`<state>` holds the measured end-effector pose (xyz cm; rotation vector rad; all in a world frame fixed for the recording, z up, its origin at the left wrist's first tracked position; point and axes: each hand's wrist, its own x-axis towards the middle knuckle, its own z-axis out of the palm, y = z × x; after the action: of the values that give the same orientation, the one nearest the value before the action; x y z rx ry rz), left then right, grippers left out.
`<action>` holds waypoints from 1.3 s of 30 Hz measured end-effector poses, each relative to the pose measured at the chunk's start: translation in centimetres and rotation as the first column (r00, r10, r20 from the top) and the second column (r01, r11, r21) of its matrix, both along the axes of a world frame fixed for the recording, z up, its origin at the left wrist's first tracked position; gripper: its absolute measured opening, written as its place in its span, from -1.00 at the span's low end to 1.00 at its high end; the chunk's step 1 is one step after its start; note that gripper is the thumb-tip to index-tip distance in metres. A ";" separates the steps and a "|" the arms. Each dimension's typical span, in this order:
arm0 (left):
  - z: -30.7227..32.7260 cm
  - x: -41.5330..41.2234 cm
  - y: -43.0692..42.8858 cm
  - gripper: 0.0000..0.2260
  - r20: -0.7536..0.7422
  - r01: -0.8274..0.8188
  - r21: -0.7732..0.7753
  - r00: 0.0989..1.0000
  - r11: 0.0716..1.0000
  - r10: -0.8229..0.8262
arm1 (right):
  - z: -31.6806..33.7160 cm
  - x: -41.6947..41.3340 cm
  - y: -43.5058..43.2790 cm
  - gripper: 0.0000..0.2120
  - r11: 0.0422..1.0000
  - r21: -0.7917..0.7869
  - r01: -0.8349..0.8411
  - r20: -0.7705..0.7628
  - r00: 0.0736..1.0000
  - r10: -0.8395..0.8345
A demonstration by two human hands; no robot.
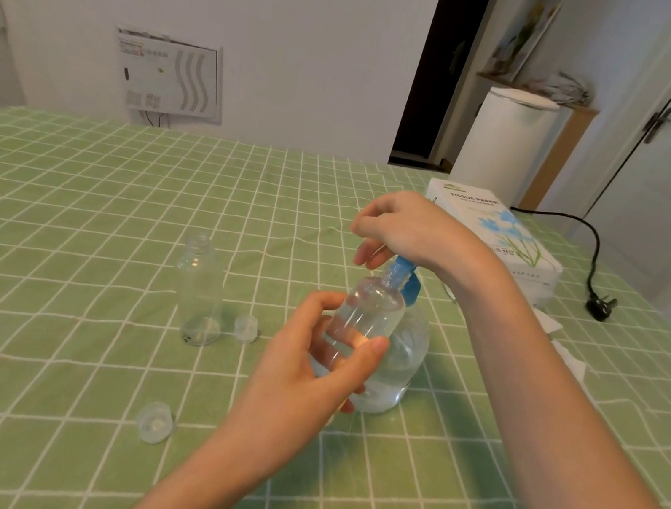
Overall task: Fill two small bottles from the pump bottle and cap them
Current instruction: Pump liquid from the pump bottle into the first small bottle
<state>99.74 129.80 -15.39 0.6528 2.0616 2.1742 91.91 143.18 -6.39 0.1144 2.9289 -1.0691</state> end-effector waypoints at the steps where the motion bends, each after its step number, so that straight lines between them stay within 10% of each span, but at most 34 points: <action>1: 0.1 0.0 0.0 -0.73 -0.001 0.000 0.002 1.000 1.000 0.000 | 0.1 0.0 0.0 -0.84 1.000 0.004 -0.001 -0.009 1.000 0.001; 39: -0.5 -0.1 -0.1 -0.74 -0.004 0.001 0.007 1.000 1.000 -0.001 | -1.0 -0.1 -0.3 -0.82 0.998 -0.057 -0.022 0.044 0.999 0.025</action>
<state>99.67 129.73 -15.84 0.6591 2.0567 2.1821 91.80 142.89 -7.43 0.1011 2.8509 -1.1294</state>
